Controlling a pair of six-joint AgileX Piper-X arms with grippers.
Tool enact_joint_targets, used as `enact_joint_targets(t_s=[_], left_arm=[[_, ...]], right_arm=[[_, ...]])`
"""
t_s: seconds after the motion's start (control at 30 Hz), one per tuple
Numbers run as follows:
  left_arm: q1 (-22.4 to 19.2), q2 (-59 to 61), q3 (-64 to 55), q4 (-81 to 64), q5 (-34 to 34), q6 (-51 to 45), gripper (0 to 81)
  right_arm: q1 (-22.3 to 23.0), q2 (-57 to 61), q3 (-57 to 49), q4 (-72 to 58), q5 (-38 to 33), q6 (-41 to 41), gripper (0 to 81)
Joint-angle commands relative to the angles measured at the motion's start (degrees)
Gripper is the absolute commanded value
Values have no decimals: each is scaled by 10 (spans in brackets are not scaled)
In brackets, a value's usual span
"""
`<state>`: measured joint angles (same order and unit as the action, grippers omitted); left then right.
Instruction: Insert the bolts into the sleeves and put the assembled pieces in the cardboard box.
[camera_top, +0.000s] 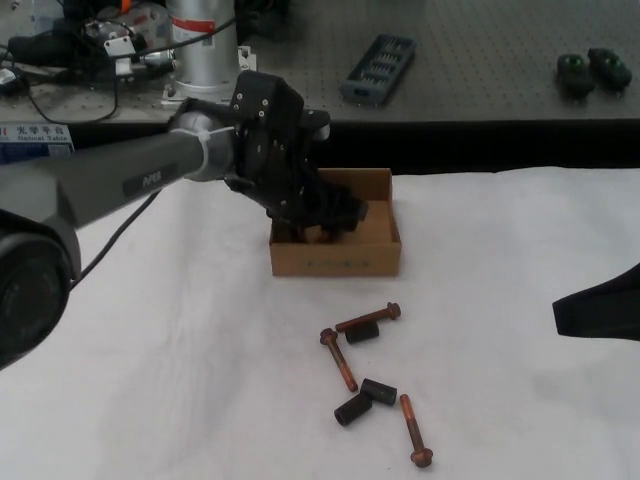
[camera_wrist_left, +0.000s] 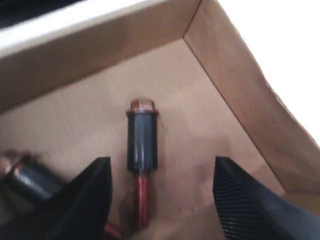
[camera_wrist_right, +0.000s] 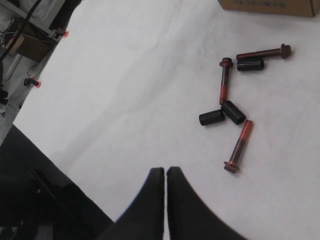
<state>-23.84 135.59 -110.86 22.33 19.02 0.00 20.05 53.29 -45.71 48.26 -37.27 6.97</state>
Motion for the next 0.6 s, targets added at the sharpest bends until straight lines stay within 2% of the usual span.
enact_joint_targets(t_s=[0.0, 0.1, 0.17, 0.23, 0.27, 0.43, 0.57], left_arm=[[1, -39, -5, 68, -3, -9, 380], [1, -70, -5, 121, -3, 11, 274], [1, -95, -5, 159, -3, 39, 155], [1, -117, -4, 197, 24, 63, 6], [1, -129, -4, 217, 45, 77, 1], [1, -180, 5, 306, 17, 81, 7], [1, -238, 64, 338, 17, 82, 7]], right_arm=[[-2, -6, -5, -3, -6, -6, 27], [-2, -6, -5, -1, -7, -6, 27], [-2, -6, -5, 0, -10, -6, 27], [-2, -6, -5, 2, -10, -6, 27], [-2, -6, -5, 3, -10, -6, 27], [-2, -6, -5, 3, -10, -6, 27], [-2, -6, -5, 3, -10, -6, 27]])
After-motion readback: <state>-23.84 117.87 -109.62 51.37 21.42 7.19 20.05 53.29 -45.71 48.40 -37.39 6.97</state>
